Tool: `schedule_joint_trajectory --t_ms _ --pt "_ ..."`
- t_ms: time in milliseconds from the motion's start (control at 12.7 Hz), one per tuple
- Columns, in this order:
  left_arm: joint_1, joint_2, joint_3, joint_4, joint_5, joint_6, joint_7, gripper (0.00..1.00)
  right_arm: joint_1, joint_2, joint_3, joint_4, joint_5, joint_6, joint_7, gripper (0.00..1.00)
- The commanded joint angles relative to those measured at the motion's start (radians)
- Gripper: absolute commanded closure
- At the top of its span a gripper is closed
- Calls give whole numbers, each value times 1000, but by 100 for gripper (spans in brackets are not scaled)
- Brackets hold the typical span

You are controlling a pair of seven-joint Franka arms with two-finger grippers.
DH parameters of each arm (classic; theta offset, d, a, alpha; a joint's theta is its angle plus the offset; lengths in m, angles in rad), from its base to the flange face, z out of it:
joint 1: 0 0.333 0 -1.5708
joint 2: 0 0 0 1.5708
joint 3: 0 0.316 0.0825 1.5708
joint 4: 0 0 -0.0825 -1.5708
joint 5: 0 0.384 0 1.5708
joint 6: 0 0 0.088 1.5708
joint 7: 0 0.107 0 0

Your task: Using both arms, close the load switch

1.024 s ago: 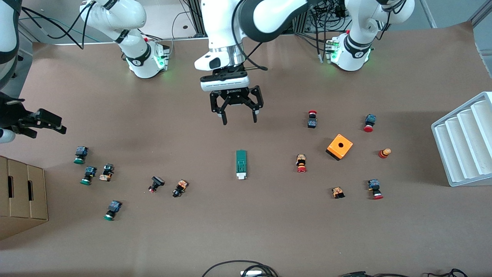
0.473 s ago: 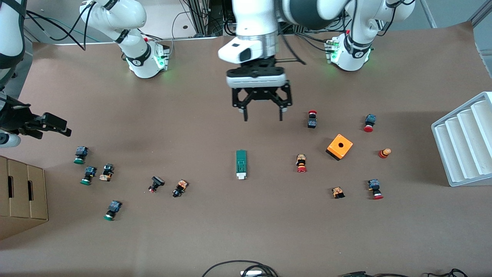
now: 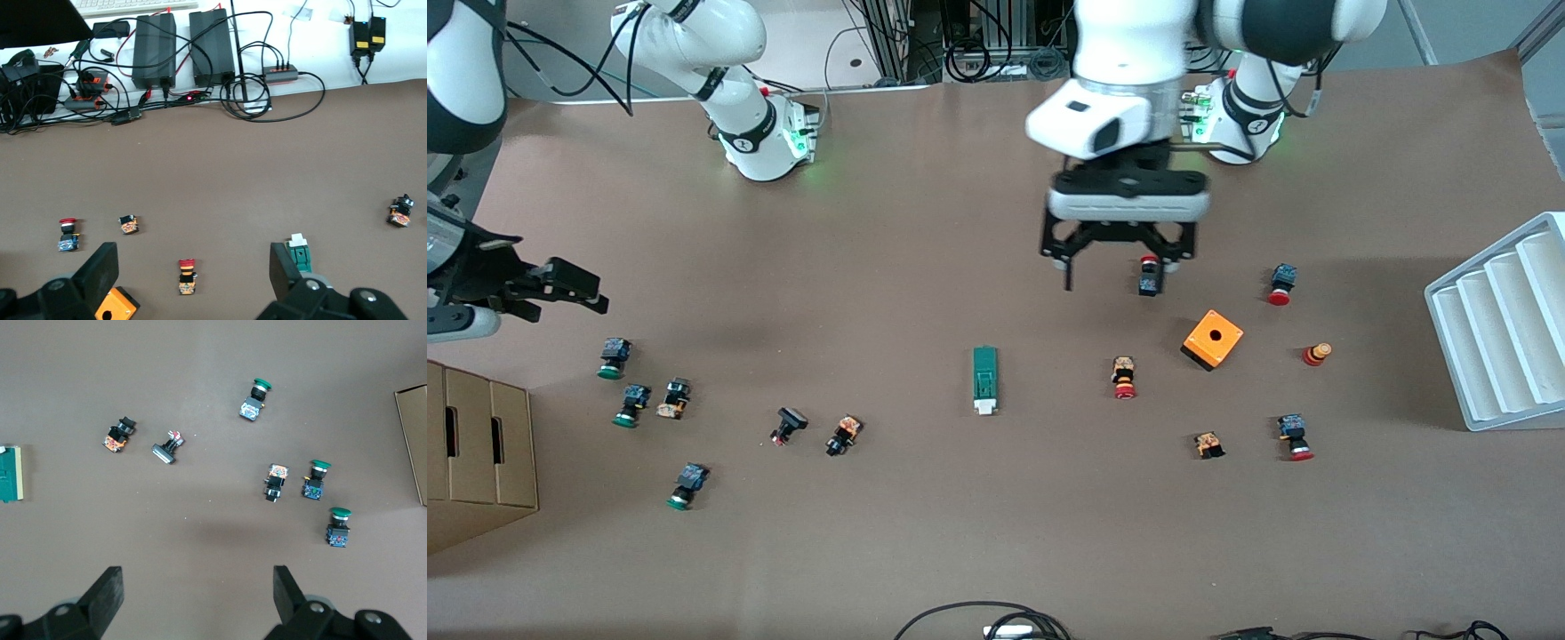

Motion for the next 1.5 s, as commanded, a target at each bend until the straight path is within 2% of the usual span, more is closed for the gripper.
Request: schedule_joint_trajectory --t_ms 0,473,552,867,1103,1261,1418 --pt "64 -33 -5 -10 -39 -8 40 0 38 -10 -39 -1 -27 9 10 0" --pt "220 -65 12 -10 -162 -59 218 0 39 -7 -37 7 -27 26 10 0" --pt "224 -67 47 -10 -170 -71 265 0 39 -7 -37 7 -27 26 10 0" --pt "224 -79 257 -9 -364 -120 388 0 35 -4 -37 7 -27 29 10 0" --pt "224 -78 378 -9 -406 -192 447 0 39 -7 -36 7 -27 37 10 0" --pt "224 -76 476 -9 -481 -243 512 0 41 -9 -36 7 -27 37 10 0" --pt "225 -76 523 -9 -495 -257 560 0 41 -10 -33 7 -27 34 10 0"
